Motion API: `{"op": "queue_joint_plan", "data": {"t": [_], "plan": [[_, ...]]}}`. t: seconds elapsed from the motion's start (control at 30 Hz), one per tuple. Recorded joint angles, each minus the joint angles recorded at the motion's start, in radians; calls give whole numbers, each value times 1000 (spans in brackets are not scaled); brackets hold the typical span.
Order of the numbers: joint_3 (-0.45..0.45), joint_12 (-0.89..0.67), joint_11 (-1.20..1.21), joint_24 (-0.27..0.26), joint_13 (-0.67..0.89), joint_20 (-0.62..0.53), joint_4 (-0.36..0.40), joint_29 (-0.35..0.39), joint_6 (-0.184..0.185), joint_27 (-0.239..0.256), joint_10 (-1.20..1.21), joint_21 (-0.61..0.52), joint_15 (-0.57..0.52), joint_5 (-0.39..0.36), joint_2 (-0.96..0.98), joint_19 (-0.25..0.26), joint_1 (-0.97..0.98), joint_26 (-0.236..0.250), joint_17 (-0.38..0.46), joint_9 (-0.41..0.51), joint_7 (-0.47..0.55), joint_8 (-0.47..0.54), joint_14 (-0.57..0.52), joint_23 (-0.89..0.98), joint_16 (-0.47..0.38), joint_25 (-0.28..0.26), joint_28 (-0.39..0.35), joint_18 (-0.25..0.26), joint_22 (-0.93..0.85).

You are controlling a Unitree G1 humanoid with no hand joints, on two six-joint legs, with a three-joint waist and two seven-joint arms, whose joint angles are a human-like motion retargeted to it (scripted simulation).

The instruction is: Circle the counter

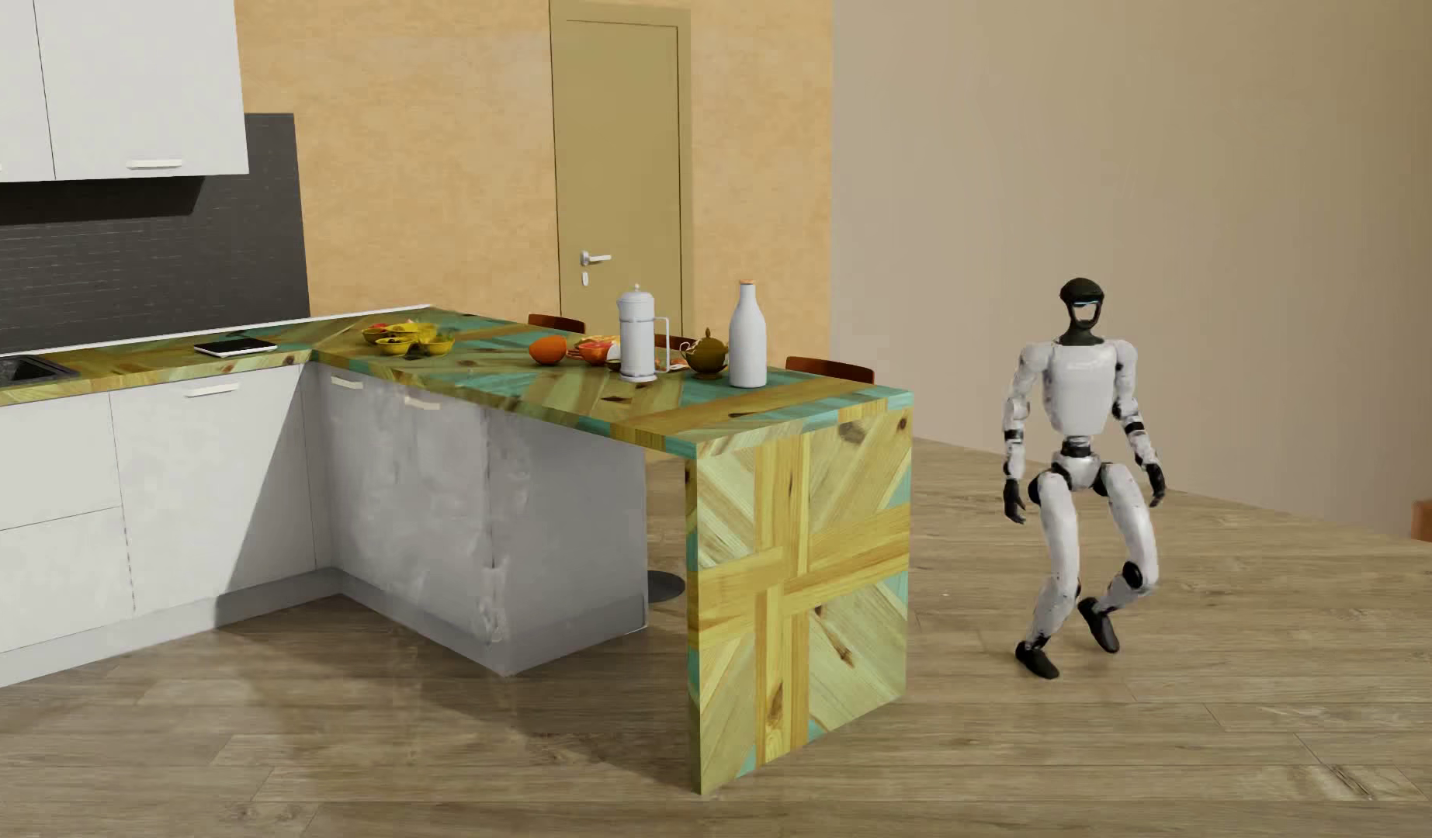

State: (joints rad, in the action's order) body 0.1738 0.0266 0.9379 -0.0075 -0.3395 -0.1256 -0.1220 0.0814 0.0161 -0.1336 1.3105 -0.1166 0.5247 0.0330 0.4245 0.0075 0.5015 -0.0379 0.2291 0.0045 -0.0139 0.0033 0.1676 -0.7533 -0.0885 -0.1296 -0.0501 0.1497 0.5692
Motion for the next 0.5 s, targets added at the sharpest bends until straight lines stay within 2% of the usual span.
{"op": "queue_joint_plan", "data": {"t": [0.03,0.07,0.1,0.13,0.17,0.2,0.23,0.27,0.3,0.33,0.37,0.4,0.43,0.47,0.5], "plan": [[-45,72,-36,5,0,35,10,25,28,-8,-42,43,16,-15,-49,5,79,56,-21,6,53,9,99,33,-2,-6,-4,19,31],[-80,147,-61,19,30,51,18,40,44,-12,-133,69,35,-22,-93,13,146,82,-48,7,78,25,193,74,-34,10,2,33,44],[-85,221,-83,38,102,87,18,35,67,-24,-261,94,60,-36,-132,23,185,93,-74,6,86,47,223,136,-61,55,13,46,73],[-63,254,-53,49,160,98,-4,9,72,-21,-428,83,91,-47,-155,21,150,71,-95,15,74,63,166,182,-98,116,21,53,77],[-39,222,81,48,189,74,-14,-33,35,-3,-425,47,52,-34,-120,-34,109,47,-106,29,34,63,120,174,-149,158,14,-5,86],[-18,171,248,39,161,64,-14,-92,-22,29,-442,58,-78,-2,-39,-129,62,37,-107,28,-9,33,152,132,-179,166,-12,-55,69],[26,115,327,26,107,78,-23,-148,-69,44,-479,71,-150,20,16,-126,-3,54,-79,28,-41,-16,175,128,-171,142,-55,-36,74],[83,83,320,11,72,71,-34,-183,-112,42,-526,103,-140,33,50,-76,-80,68,-61,25,-78,-57,195,128,-147,114,-99,-31,28],[149,50,241,-5,29,41,-43,-187,-143,28,-570,129,-77,40,70,-27,-156,85,-53,13,-113,-90,219,157,-111,105,-135,-18,-17],[170,-13,104,-15,-9,5,-58,-160,-161,17,-529,128,-20,29,77,-31,-194,100,-43,10,-127,-101,246,153,-76,115,-146,-3,-48],[152,-71,3,-10,-40,-16,-60,-109,-170,21,-360,80,-41,22,62,-102,-154,133,-35,7,-95,-94,214,88,-48,131,-135,14,-24],[114,-73,10,12,-19,-8,-48,-56,-129,22,-144,-2,-15,-8,29,-84,-58,181,-8,18,-8,-84,96,-22,-7,139,-105,25,42],[61,5,-2,53,-2,7,5,-14,-75,6,-88,30,15,-32,-7,-77,26,196,-30,24,54,-60,113,2,-16,131,-57,27,56],[-4,69,-22,101,-7,27,23,22,-17,-2,-150,67,45,-51,-52,-70,90,159,-63,30,67,-45,178,82,-40,113,-2,24,41],[-46,126,-37,142,33,48,16,45,42,-5,-293,52,80,-65,-95,-61,134,122,-72,21,54,-37,235,128,-58,93,47,19,45]]}}
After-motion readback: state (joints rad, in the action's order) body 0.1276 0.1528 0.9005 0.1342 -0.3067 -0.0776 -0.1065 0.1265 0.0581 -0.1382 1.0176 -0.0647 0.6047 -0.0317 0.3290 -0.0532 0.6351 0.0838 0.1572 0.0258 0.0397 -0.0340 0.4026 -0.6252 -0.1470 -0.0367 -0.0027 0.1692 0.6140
